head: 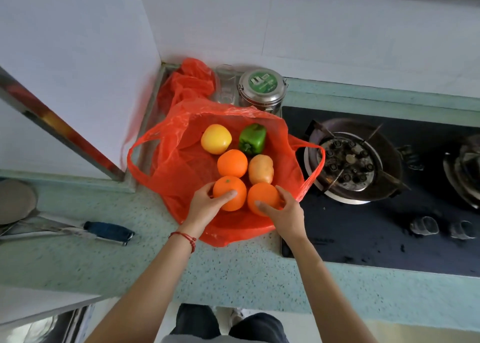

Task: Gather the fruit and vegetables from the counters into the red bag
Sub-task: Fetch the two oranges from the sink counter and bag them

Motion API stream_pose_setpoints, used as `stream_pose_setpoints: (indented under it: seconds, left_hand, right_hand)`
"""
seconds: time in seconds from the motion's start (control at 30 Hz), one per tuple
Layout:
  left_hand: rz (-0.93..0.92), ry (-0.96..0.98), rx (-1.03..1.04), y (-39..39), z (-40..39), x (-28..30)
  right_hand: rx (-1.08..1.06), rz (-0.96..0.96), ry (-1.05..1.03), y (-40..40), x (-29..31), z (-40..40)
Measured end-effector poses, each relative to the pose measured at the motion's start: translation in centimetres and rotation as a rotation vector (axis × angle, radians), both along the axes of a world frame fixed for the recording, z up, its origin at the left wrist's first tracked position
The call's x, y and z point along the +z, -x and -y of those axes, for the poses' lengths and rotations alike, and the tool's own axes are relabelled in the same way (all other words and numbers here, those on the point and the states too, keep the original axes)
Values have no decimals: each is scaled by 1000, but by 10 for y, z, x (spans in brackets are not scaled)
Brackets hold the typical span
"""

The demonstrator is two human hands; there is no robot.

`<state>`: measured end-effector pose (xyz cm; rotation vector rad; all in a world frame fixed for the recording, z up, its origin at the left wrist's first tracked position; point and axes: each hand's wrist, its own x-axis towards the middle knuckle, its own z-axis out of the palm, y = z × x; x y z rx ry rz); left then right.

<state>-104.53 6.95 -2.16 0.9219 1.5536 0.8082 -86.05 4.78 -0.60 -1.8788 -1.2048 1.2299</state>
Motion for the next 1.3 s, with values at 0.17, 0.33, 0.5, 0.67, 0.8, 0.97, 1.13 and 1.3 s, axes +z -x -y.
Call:
stream_pose_setpoints:
  seconds: [0.17, 0.33, 0.5, 0.67, 0.8, 0.97, 1.13, 1.3]
  left_hand:
    - [-44, 30, -31, -2, -14, -10]
    - [-81, 18, -50, -7, -22, -14]
    - [-97, 24, -68, -11, -24, -16]
    - [-112, 14, -74, -9, -20, -16]
    - [-108, 5, -70, -9, -18, -15]
    - [-109, 6, -76, -10, -17, -16]
    - [-126, -6, -57, -11, -15, -14]
    - [-180, -47, -50, -9, -10, -8]
  right_hand:
    - [-18, 36, 24, 2, -4, -9]
    - [-32, 85, 43, 4, -11, -12]
    - [-19, 147, 36, 6, -13, -13]
    - [50, 256, 21, 11, -15, -12]
    - [74, 362, 15, 13, -17, -11]
    - [102, 414, -10, 10, -17, -10]
    - [87, 362, -41, 4, -16, -8]
    - [84, 368, -95, -5, -16, -3]
